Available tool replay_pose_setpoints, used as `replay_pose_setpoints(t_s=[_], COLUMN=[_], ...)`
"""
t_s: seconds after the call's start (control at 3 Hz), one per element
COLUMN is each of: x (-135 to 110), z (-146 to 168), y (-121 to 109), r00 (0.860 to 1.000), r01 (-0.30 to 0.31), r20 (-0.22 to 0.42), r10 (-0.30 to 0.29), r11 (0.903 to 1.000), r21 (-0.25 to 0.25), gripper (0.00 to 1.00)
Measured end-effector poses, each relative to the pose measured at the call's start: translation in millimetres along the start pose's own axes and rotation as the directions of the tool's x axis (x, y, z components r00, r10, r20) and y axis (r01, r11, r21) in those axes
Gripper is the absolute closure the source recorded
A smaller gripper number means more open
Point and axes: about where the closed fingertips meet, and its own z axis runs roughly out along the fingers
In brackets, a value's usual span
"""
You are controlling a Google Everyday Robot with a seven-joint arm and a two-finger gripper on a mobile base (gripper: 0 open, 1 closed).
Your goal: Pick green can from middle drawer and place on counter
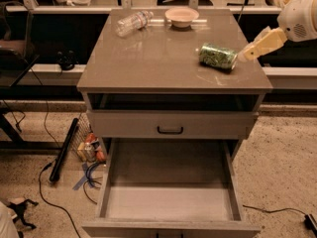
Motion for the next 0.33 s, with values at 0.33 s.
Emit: replay_pose_setpoints(t_s=[0.33], x=[0.0], z=[0.0], y=[0.0], r00=[1.000], r01=[0.000], r20=[0.000], r10=[0.000], r11=[1.0000], r21=[0.000], gripper=[0.00])
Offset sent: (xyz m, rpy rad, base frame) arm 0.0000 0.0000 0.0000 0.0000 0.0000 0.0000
